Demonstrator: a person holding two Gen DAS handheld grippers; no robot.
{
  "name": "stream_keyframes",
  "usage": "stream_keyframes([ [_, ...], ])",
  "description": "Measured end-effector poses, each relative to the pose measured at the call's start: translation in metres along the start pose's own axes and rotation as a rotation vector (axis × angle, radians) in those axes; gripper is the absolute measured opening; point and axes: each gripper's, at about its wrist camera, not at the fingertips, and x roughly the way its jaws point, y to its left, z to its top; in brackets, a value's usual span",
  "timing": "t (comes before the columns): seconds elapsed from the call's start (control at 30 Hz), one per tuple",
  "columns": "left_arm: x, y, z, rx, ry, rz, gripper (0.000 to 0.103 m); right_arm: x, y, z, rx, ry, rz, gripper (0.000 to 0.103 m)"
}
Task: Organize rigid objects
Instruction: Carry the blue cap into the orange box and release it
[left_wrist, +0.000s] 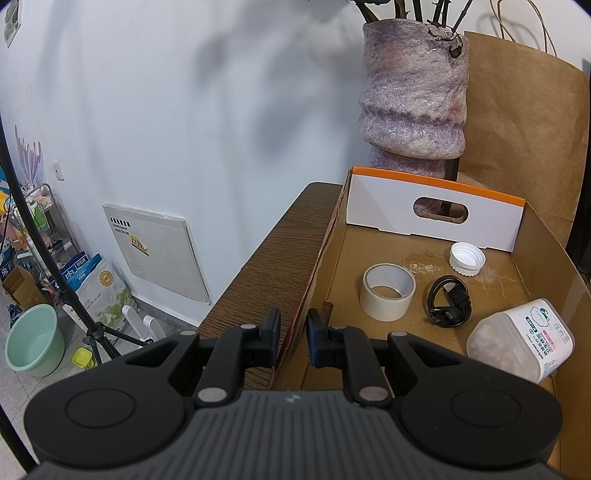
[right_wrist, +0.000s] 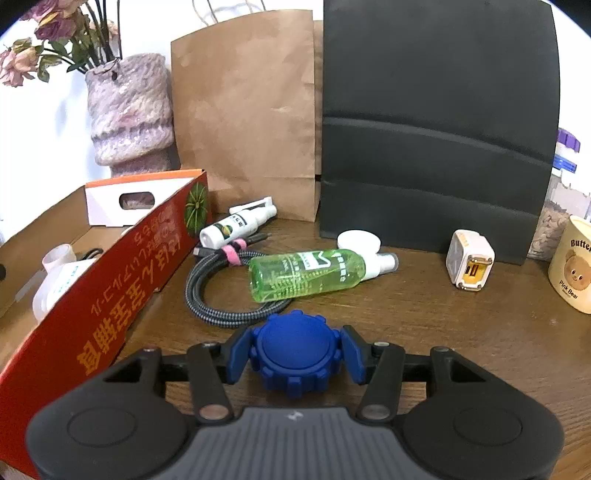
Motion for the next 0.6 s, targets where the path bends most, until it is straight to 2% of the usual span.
stream_keyframes([
  [0.3,0.0,0.0,0.0,0.0,0.0,0.0,0.016,-0.01,-0.007,0.017,0.011,-0.069,-0.045,0.052],
  [0.6,0.0,-0.001,0.0,0.002,-0.002,0.001,0.016,-0.025,0.001,0.035,0.01,-0.135,-0.023,0.052],
])
